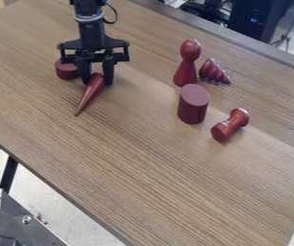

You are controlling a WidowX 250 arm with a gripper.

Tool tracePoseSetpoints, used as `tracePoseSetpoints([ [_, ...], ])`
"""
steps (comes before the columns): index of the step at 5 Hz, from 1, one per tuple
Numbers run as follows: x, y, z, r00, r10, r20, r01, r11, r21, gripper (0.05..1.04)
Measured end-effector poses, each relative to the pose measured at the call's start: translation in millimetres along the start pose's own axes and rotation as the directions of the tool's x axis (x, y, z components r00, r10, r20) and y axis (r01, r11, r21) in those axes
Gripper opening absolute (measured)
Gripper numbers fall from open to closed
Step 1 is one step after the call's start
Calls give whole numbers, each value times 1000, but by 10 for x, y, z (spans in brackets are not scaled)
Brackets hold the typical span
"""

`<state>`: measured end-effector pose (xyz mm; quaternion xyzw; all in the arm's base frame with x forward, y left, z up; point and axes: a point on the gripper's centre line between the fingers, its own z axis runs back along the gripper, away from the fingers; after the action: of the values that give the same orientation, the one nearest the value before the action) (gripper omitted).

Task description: Adjust the cone in the middle lower table

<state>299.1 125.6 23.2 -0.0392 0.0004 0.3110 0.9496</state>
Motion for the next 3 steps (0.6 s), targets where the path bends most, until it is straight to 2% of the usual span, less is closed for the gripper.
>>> tracePoseSetpoints([
  [1,-49,-3,14,999,-36,-36,37,999,34,435],
  [2,-60,-190,261,994,-102,-37,104,994,46,435],
  [3,44,-447,578,978,-207,11,206,976,78,435],
])
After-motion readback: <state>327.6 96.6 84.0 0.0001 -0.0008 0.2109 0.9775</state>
